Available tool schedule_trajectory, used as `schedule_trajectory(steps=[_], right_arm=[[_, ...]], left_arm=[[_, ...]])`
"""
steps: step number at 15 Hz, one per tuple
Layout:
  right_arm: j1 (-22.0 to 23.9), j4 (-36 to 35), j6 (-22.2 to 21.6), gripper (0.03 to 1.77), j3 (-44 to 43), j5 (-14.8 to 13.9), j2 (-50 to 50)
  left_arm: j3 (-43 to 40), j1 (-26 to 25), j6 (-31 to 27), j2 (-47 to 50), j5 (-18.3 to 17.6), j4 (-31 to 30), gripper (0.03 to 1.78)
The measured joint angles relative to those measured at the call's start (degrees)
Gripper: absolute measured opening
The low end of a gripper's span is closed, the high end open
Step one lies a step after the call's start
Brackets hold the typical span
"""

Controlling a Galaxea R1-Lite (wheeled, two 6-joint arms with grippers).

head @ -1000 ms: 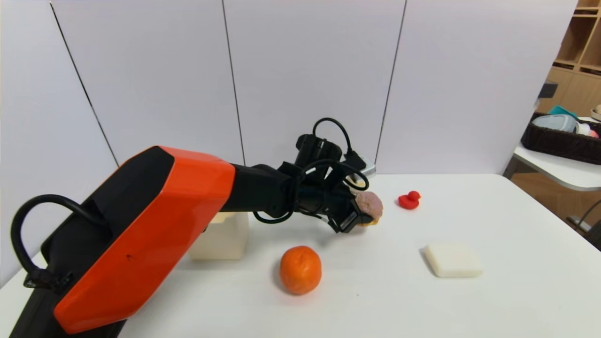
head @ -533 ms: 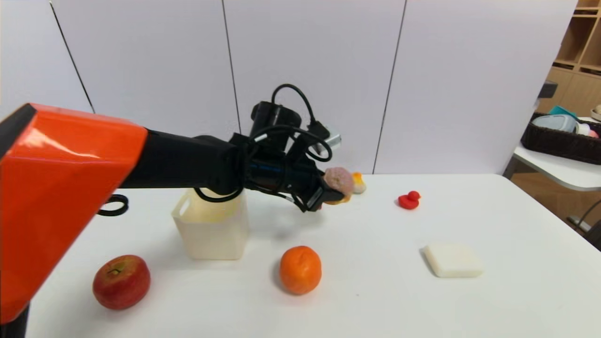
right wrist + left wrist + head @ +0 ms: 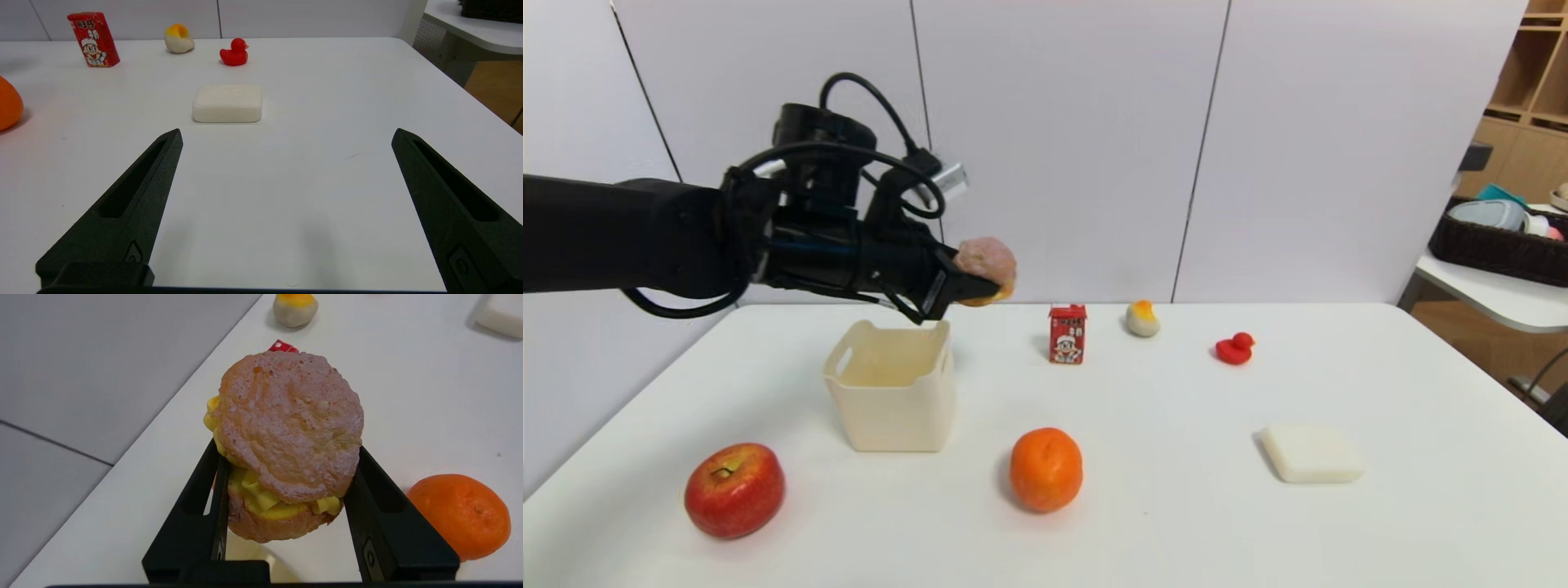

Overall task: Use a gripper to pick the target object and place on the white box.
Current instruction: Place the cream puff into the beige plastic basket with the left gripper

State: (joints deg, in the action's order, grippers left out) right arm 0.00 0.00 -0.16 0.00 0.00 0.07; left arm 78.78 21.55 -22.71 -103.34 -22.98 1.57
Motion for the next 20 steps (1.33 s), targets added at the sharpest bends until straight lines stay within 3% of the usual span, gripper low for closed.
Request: schedule_trajectory(steps=[8, 20], right_arm=[[0.0, 0.0, 0.0, 1.77, 0.0, 0.0, 0.0], [0.0, 0.0, 0.0, 1.77, 0.0, 0.0, 0.0]], left_arm=[[-9.8, -8.5, 0.5, 7.5, 0.2, -0.1, 0.83], [-17.6, -10.2, 0.9, 6.0, 0.0, -5.0, 0.83]])
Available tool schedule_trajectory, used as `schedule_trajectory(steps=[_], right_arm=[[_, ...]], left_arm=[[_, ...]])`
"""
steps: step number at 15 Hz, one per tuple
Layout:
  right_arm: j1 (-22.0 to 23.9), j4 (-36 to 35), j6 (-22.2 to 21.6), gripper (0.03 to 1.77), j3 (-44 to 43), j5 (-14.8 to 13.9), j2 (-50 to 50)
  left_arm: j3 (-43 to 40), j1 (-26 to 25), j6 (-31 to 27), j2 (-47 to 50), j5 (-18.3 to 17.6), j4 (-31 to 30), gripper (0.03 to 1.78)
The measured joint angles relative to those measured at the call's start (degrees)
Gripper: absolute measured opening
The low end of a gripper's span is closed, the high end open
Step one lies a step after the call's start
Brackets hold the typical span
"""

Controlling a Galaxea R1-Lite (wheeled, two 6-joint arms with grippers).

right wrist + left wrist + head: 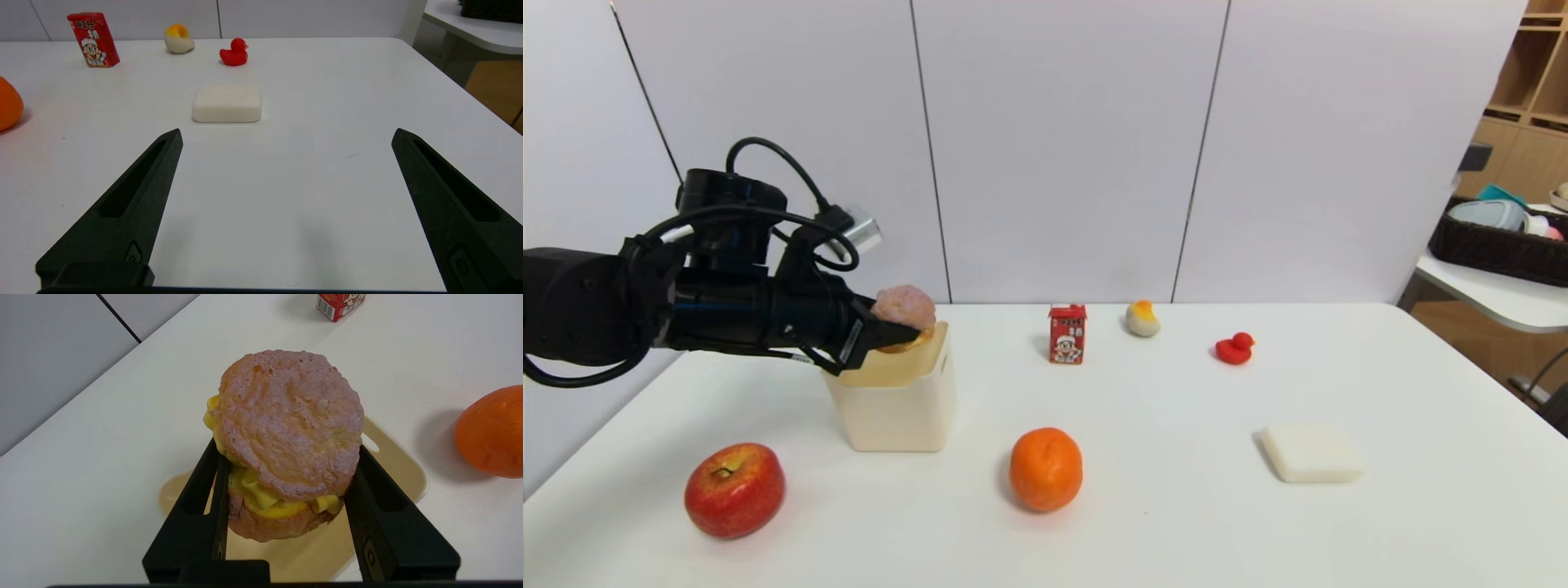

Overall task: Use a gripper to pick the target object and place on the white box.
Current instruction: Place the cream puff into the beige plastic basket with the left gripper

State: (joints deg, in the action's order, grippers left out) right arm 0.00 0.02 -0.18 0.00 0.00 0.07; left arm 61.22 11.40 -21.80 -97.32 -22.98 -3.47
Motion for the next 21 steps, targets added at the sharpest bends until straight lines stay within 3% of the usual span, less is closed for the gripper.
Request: schedule_trajectory(steps=[12, 16, 21], right_arm=[[0.0, 0.0, 0.0, 1.77, 0.0, 0.0, 0.0], [0.0, 0.0, 0.0, 1.77, 0.0, 0.0, 0.0], [0.0, 0.0, 0.0, 1.77, 0.0, 0.0, 0.0]], left_arm=[[-2.1, -0.1, 0.3, -1.7, -0.2, -1.3, 0.82], [-2.0, -0.1, 0.2, -1.7, -0.3, -1.2, 1.18], [-2.1, 0.0, 0.2, -0.1, -0.3, -1.2, 1.43]])
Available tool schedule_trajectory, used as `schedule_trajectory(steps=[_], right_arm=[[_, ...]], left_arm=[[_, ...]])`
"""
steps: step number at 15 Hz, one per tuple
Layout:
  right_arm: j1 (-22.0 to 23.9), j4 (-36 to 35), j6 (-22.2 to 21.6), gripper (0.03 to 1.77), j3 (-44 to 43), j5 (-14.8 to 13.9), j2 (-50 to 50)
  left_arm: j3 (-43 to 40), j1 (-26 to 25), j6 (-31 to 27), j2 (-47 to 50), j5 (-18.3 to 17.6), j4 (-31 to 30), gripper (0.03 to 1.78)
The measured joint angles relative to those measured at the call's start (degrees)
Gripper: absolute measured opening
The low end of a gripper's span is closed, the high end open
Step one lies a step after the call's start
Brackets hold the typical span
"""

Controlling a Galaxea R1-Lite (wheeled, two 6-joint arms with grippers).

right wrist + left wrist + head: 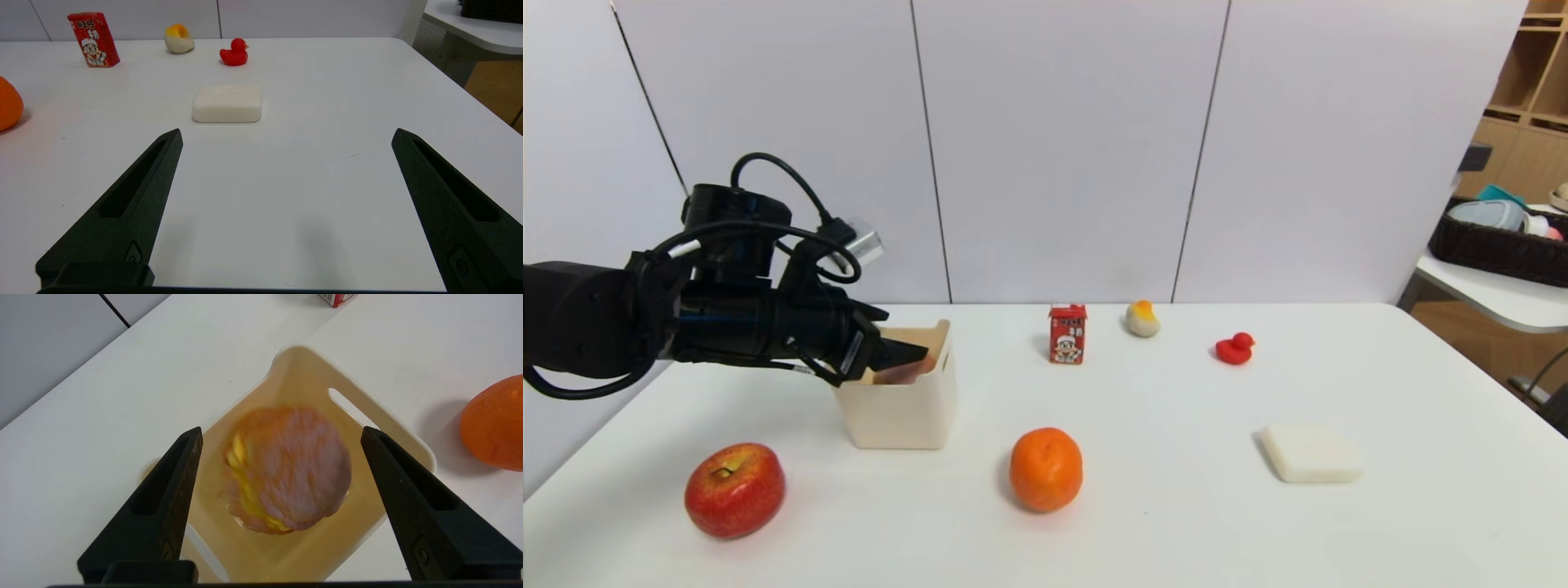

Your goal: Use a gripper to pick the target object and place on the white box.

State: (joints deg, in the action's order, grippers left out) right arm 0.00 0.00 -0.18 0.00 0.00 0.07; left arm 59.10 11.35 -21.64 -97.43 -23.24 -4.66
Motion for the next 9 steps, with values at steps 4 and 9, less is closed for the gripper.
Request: schedule_trajectory(steps=[4, 9], right_arm=[[0.0, 0.0, 0.0, 1.77, 0.0, 0.0, 0.0], [0.0, 0.0, 0.0, 1.77, 0.0, 0.0, 0.0]], left_arm=[[-0.2, 0.0, 0.0, 2.2, 0.1, 0.4, 1.54], [-0.2, -0.1, 0.1, 7.0, 0.3, 3.6, 1.62]])
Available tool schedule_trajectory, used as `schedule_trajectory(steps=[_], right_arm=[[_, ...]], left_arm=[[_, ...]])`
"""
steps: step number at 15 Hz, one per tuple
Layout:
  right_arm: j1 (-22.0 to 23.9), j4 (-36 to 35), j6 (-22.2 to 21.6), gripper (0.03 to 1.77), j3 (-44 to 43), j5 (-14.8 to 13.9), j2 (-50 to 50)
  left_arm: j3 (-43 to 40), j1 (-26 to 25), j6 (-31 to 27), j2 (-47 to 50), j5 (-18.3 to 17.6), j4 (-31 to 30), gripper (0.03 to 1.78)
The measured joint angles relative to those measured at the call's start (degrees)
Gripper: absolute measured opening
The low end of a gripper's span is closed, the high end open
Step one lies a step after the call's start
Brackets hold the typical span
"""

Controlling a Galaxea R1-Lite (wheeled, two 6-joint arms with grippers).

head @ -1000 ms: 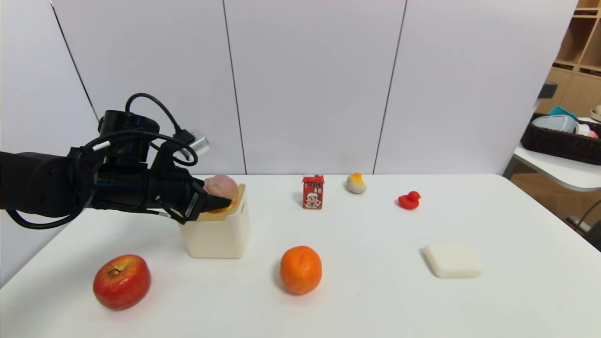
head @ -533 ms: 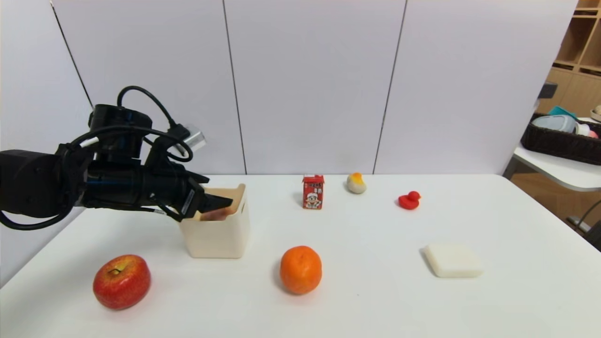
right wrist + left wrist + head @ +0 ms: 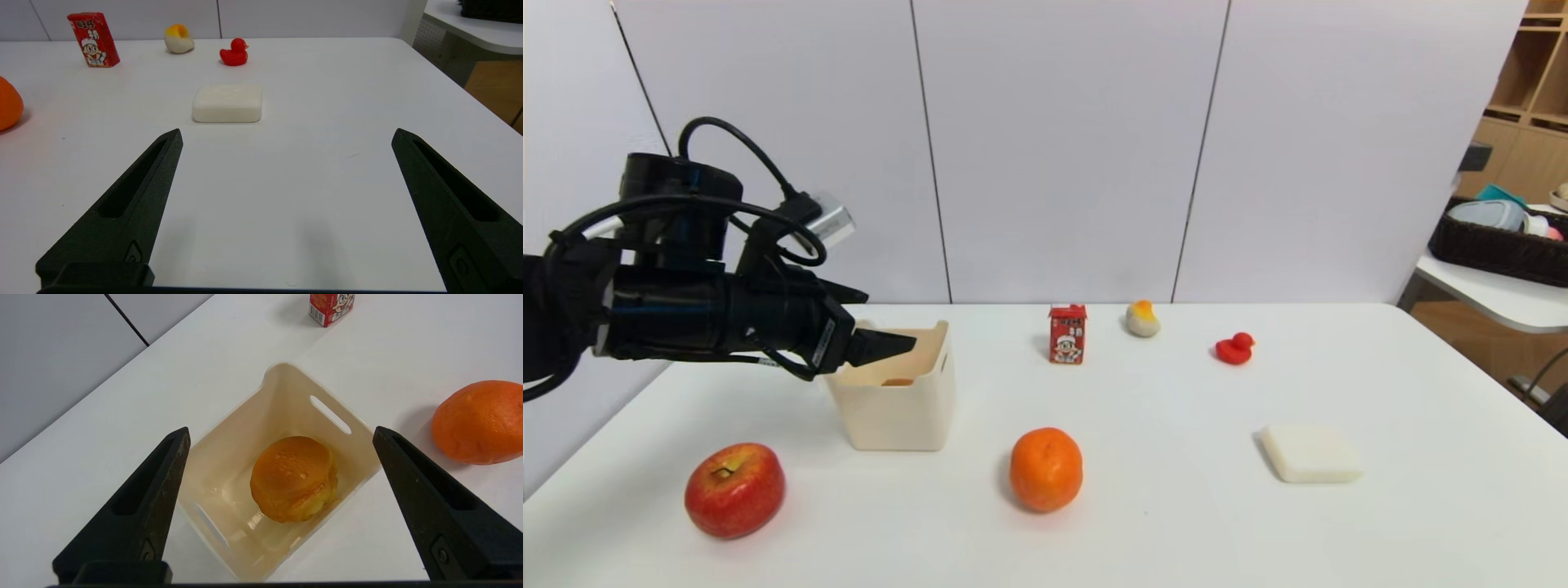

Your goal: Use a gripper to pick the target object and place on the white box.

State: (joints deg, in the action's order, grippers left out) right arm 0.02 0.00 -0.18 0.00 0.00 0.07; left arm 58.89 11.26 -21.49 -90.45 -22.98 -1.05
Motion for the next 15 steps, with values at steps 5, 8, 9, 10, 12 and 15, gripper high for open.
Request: schedule_trajectory(steps=[5, 8, 9, 10, 12, 15], right_arm=[[0.0, 0.0, 0.0, 1.77, 0.0, 0.0, 0.0], [0.0, 0.0, 0.0, 1.77, 0.0, 0.0, 0.0], [0.0, 0.0, 0.0, 1.77, 0.0, 0.0, 0.0], [0.0, 0.0, 0.0, 1.77, 0.0, 0.0, 0.0], [0.0, 0.0, 0.0, 1.77, 0.0, 0.0, 0.0], [0.0, 0.0, 0.0, 1.77, 0.0, 0.0, 0.0]], left_arm=[[-1.2, -0.1, 1.6, 10.8, 1.1, 4.2, 1.66], [-5.7, -0.5, 3.7, 20.0, 2.6, 4.6, 1.67], [-7.7, -0.7, 4.3, 23.0, 2.8, 4.6, 1.67], [-9.8, -1.2, 4.9, 26.0, 3.0, 4.4, 1.67], [-14.3, -2.7, 6.1, 32.3, 3.1, 3.7, 1.68], [-22.2, -4.9, 8.4, 42.3, 3.2, 1.0, 1.69]])
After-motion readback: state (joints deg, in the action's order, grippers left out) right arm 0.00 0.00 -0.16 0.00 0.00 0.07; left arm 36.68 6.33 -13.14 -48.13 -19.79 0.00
